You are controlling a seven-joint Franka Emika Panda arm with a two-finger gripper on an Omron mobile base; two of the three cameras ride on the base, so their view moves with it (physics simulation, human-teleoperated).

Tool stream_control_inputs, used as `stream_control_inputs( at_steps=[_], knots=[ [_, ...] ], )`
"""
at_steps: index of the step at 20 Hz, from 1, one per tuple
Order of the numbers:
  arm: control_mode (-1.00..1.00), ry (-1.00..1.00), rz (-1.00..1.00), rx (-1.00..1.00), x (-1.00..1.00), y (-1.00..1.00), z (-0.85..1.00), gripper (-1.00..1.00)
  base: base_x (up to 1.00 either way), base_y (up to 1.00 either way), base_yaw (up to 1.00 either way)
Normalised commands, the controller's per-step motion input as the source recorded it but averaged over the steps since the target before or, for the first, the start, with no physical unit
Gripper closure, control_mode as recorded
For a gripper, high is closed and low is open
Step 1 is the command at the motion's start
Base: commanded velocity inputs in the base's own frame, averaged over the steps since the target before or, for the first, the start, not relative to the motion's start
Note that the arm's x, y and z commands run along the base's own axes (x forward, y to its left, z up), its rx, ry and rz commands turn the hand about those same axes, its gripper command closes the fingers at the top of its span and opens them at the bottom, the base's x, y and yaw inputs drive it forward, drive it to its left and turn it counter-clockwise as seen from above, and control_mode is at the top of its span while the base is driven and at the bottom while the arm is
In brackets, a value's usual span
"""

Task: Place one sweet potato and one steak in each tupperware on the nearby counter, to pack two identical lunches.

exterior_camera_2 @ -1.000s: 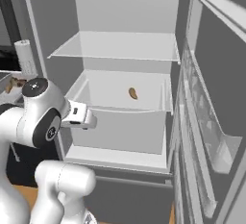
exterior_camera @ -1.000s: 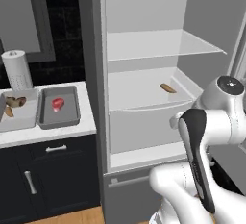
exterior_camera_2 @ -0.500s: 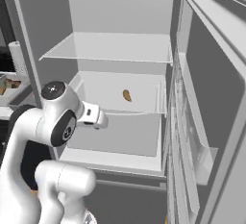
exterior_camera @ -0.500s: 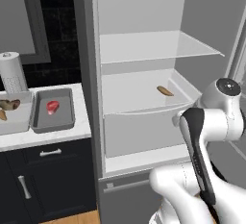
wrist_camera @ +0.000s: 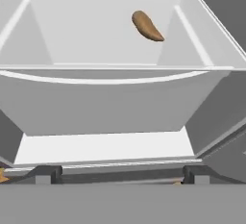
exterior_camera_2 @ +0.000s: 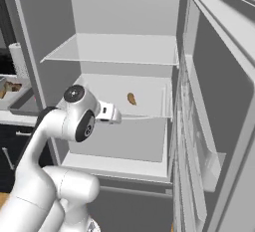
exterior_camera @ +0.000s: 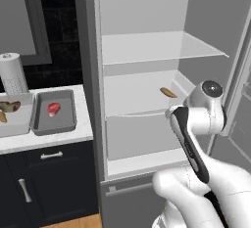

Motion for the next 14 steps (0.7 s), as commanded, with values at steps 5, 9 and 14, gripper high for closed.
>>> stream_control_inputs(
  at_steps=[5, 9, 14],
  knots=[
    [-1.0, 0.07, 0.0, 0.03, 0.58, -0.36, 0.27, -1.0, 0.0, 0.0, 0.0],
    [-1.0, 0.0, 0.0, 0.01, 0.51, -0.3, -0.09, -1.0, 0.0, 0.0, 0.0],
    [-1.0, 0.0, 0.0, 0.0, 0.58, -0.26, -0.48, -1.0, 0.0, 0.0, 0.0]
  ],
)
